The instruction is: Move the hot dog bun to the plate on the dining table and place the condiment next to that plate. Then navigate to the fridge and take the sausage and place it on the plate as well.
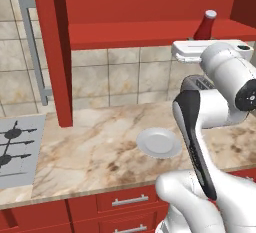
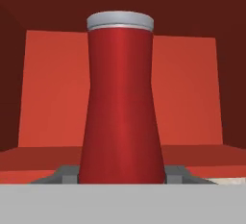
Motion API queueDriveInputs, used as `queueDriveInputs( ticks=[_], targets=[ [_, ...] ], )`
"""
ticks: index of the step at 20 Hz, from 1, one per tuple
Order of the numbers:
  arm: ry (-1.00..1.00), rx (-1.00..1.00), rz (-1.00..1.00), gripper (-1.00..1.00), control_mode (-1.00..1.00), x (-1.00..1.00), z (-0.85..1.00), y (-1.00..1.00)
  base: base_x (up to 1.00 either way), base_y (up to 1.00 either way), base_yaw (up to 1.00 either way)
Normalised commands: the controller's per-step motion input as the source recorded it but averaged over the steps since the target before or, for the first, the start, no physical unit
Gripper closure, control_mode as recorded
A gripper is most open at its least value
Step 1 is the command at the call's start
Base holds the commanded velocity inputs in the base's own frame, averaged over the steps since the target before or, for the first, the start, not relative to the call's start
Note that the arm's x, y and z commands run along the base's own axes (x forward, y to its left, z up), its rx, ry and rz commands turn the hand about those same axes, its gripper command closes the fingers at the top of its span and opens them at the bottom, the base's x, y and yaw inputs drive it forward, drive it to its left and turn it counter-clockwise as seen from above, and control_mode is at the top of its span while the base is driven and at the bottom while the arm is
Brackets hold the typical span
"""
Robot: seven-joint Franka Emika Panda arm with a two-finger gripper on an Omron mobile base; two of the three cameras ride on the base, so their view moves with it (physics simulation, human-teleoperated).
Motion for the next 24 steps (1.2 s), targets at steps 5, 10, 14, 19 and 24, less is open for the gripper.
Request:
queueDriveInputs(
  ticks=[5, 10, 14, 19, 24],
  targets=[
    [0.08, 0.08, -0.05, 1.0, -1.0, -0.91, -0.01, -0.19, 0.0, 0.0, 0.0],
    [0.06, 0.01, -0.11, 1.0, 1.0, -0.45, 0.0, 0.0, -0.13, 0.01, -0.03],
    [0.0, 0.0, 0.0, 1.0, 1.0, 0.0, 0.0, 0.0, -0.81, 0.23, -0.38],
    [0.0, 0.0, 0.0, 1.0, 1.0, 0.0, 0.0, 0.0, -0.84, 0.22, -0.6],
    [0.0, 0.0, 0.0, 1.0, 1.0, 0.0, 0.0, 0.0, -0.71, 0.11, -0.78]
  ],
)
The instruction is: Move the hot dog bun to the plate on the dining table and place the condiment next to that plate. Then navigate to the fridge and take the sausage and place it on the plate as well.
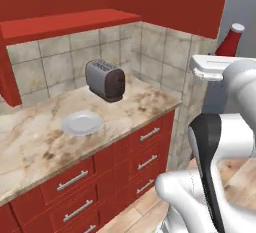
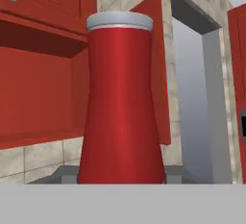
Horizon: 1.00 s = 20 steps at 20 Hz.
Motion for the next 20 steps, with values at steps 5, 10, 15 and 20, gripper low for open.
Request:
queueDriveInputs(
  ticks=[5, 10, 15, 20],
  targets=[
    [0.0, 0.0, 0.0, 1.0, 1.0, 0.0, 0.0, 0.0, -0.36, 0.03, -0.89],
    [0.0, 0.0, 0.0, 1.0, 1.0, 0.0, 0.0, 0.0, 0.01, -0.06, -0.86],
    [0.0, 0.0, 0.0, 1.0, 1.0, 0.0, 0.0, 0.0, 0.32, -0.15, -0.77],
    [0.0, 0.0, 0.0, 1.0, 1.0, 0.0, 0.0, 0.0, 0.84, -0.13, -0.56]
  ],
)
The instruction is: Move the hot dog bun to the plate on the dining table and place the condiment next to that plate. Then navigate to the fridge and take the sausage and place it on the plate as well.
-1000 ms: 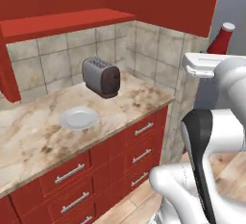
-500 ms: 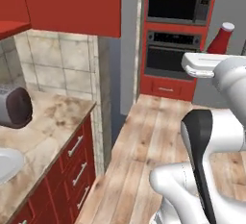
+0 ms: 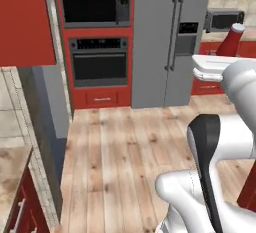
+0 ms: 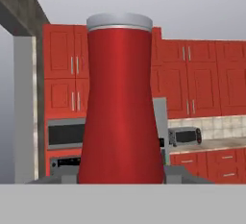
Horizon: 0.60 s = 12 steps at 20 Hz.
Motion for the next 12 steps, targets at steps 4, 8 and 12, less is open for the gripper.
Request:
queueDriveInputs(
  ticks=[4, 8, 12],
  targets=[
    [0.0, 0.0, 0.0, 1.0, 1.0, 0.0, 0.0, 0.0, 0.98, -0.25, -0.47],
    [0.0, 0.0, 0.0, 1.0, 1.0, 0.0, 0.0, 0.0, 0.87, -0.23, -0.5],
    [0.0, 0.0, 0.0, 1.0, 1.0, 0.0, 0.0, 0.0, 0.76, -0.11, -0.57]
  ],
)
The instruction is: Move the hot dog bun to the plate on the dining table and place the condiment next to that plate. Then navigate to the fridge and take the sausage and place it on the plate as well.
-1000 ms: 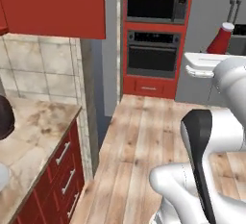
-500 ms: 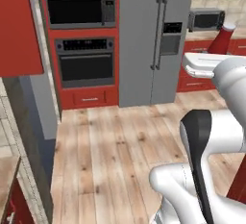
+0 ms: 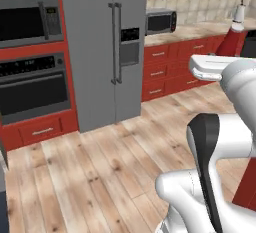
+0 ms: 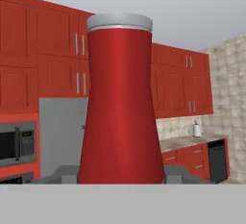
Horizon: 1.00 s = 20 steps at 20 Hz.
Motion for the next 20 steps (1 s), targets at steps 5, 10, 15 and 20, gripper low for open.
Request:
queueDriveInputs(
  ticks=[5, 10, 15, 20],
  targets=[
    [0.0, 0.0, 0.0, 1.0, 1.0, 0.0, 0.0, 0.0, 0.69, 0.0, -0.63],
    [0.0, 0.0, 0.0, 1.0, 1.0, 0.0, 0.0, 0.0, 0.73, 0.22, -0.66],
    [0.0, 0.0, 0.0, 1.0, 1.0, 0.0, 0.0, 0.0, 0.9, 0.45, -0.59],
    [0.0, 0.0, 0.0, 1.0, 1.0, 0.0, 0.0, 0.0, 1.0, 0.68, -0.51]
  ],
)
